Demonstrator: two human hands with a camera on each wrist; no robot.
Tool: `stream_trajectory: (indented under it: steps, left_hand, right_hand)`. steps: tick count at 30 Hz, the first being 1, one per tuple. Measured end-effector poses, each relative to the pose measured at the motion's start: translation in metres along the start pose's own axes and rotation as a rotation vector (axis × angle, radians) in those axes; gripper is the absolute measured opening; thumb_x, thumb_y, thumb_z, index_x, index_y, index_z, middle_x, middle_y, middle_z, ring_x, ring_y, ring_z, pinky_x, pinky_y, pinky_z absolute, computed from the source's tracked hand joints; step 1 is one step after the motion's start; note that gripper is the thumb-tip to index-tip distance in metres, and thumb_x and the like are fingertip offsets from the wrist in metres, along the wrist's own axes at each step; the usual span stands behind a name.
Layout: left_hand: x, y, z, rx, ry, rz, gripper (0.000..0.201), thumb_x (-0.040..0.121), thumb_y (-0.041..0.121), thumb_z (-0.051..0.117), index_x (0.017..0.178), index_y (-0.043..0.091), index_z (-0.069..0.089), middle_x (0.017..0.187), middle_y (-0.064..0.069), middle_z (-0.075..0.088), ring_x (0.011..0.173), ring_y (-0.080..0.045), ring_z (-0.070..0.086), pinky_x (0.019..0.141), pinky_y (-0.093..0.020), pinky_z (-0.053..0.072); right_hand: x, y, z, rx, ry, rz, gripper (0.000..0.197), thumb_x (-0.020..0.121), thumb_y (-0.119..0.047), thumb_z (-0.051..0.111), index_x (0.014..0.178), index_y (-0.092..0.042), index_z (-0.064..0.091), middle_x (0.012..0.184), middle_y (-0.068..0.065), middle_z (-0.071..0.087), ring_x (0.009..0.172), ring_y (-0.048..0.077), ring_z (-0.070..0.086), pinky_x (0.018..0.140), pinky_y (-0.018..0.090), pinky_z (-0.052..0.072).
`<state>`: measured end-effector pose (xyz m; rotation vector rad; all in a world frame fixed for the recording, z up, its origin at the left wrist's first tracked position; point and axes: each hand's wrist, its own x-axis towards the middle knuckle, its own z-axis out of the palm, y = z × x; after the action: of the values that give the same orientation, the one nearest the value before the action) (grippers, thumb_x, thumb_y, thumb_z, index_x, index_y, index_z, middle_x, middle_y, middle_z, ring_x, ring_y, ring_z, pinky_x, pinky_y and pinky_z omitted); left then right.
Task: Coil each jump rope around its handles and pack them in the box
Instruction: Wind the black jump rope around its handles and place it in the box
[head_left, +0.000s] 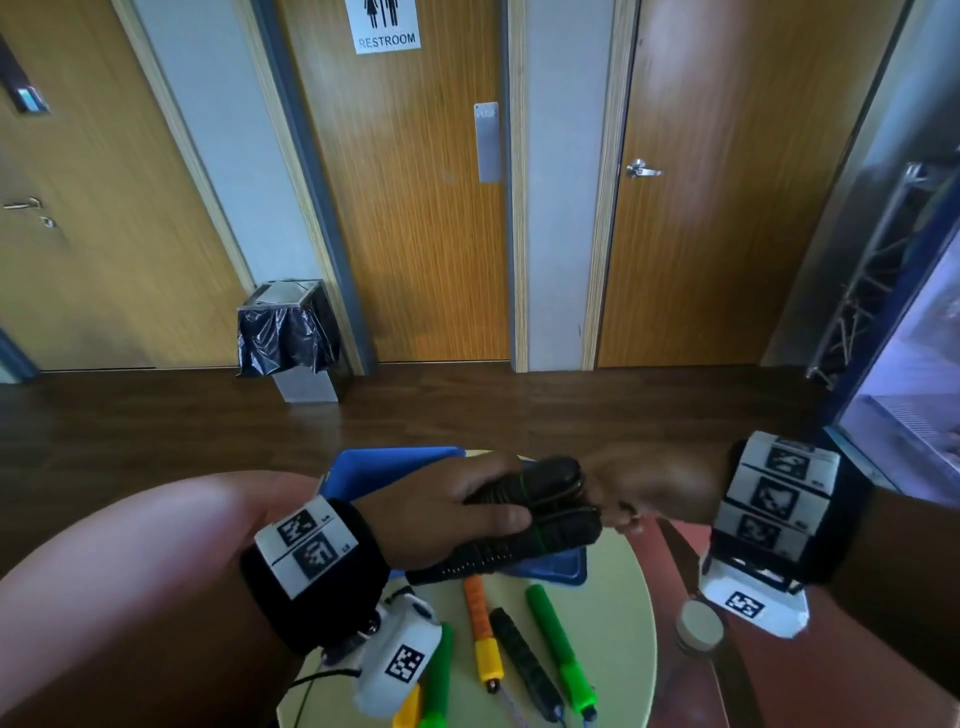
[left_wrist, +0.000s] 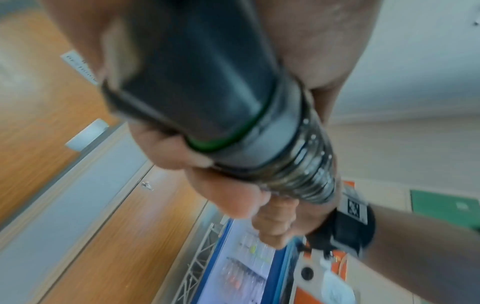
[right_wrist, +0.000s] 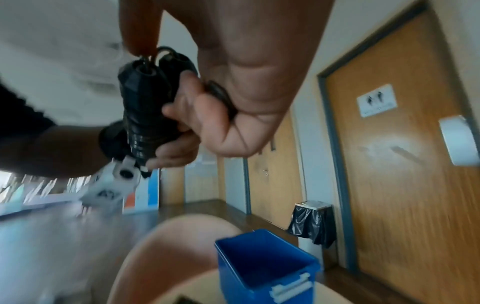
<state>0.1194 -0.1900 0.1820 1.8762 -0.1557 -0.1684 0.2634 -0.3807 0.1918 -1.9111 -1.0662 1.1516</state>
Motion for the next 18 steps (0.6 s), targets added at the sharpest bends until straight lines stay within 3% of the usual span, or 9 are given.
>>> stream_trajectory:
  steps: [1,2,4,6,9,11,15,18]
  left_hand:
    - [0.002,-0.002,0.005,0.106,0.018,0.025,0.014,0.084,0.043,0.062,0.098,0.045,0.061,0.086,0.011,0.065,0.075,-0.009,0.062,0.067,-0.030,0.049]
    - [0.004,-0.004,0.008,0.275,0.022,0.053,0.012,0.086,0.048,0.058,0.097,0.045,0.057,0.084,0.011,0.063,0.074,-0.007,0.060,0.067,-0.030,0.047]
    - [0.008,-0.008,0.013,0.650,0.016,0.074,0.017,0.088,0.057,0.048,0.098,0.045,0.045,0.080,0.010,0.058,0.071,-0.005,0.056,0.066,-0.030,0.045]
    - [0.011,-0.008,0.018,0.808,0.076,0.075,0.019,0.088,0.060,0.044,0.098,0.045,0.039,0.079,0.010,0.058,0.071,-0.004,0.057,0.065,-0.030,0.047]
    - [0.016,-0.010,0.023,0.887,0.133,0.065,0.026,0.090,0.058,0.046,0.103,0.037,0.045,0.082,0.009,0.061,0.071,-0.006,0.059,0.067,-0.036,0.051]
    - [0.022,-0.015,0.023,0.896,0.142,0.037,0.024,0.089,0.060,0.047,0.100,0.038,0.044,0.079,0.009,0.059,0.068,-0.007,0.059,0.066,-0.037,0.051]
    - [0.029,-0.028,0.019,0.647,0.265,-0.068,0.026,0.086,0.064,0.041,0.089,0.039,0.045,0.071,0.002,0.062,0.062,-0.017,0.063,0.059,-0.039,0.053]
    - [0.027,-0.035,0.019,0.682,0.224,-0.099,0.025,0.089,0.061,0.042,0.090,0.036,0.045,0.074,0.003,0.064,0.065,-0.010,0.063,0.062,-0.033,0.052]
  right_hand:
    - [-0.002,0.000,-0.002,-0.088,0.012,-0.063,0.053,0.076,-0.053,0.077,0.095,-0.006,0.062,0.082,0.023,0.054,0.069,0.036,0.049,0.066,0.044,0.043]
    - [-0.010,-0.004,-0.002,-0.228,-0.041,-0.086,0.050,0.080,-0.056,0.072,0.096,-0.009,0.062,0.084,0.020,0.057,0.074,0.036,0.053,0.070,0.043,0.045]
    - [-0.021,0.000,-0.007,-0.525,-0.039,-0.058,0.021,0.091,-0.045,0.065,0.091,-0.025,0.061,0.081,-0.004,0.060,0.075,0.012,0.057,0.074,0.030,0.045]
    - [-0.024,0.001,-0.006,-0.744,0.003,-0.039,0.023,0.092,-0.045,0.064,0.081,-0.028,0.052,0.072,-0.011,0.051,0.066,0.003,0.048,0.067,0.020,0.037]
    - [-0.021,0.004,-0.006,-0.836,0.084,-0.055,0.035,0.088,-0.049,0.066,0.073,-0.024,0.046,0.069,-0.009,0.049,0.062,0.005,0.044,0.060,0.022,0.033]
    - [-0.018,0.011,-0.008,-0.856,0.137,-0.060,0.037,0.088,-0.051,0.065,0.069,-0.025,0.046,0.067,-0.008,0.050,0.061,0.006,0.046,0.059,0.023,0.034]
    - [-0.013,0.016,-0.009,-0.901,0.314,-0.071,0.042,0.094,-0.055,0.050,0.072,-0.020,0.058,0.066,-0.003,0.056,0.064,0.016,0.055,0.065,0.035,0.047]
    - [-0.013,0.010,-0.017,-0.920,0.317,-0.087,0.043,0.094,-0.058,0.050,0.073,-0.020,0.057,0.068,-0.002,0.055,0.062,0.012,0.051,0.062,0.032,0.043]
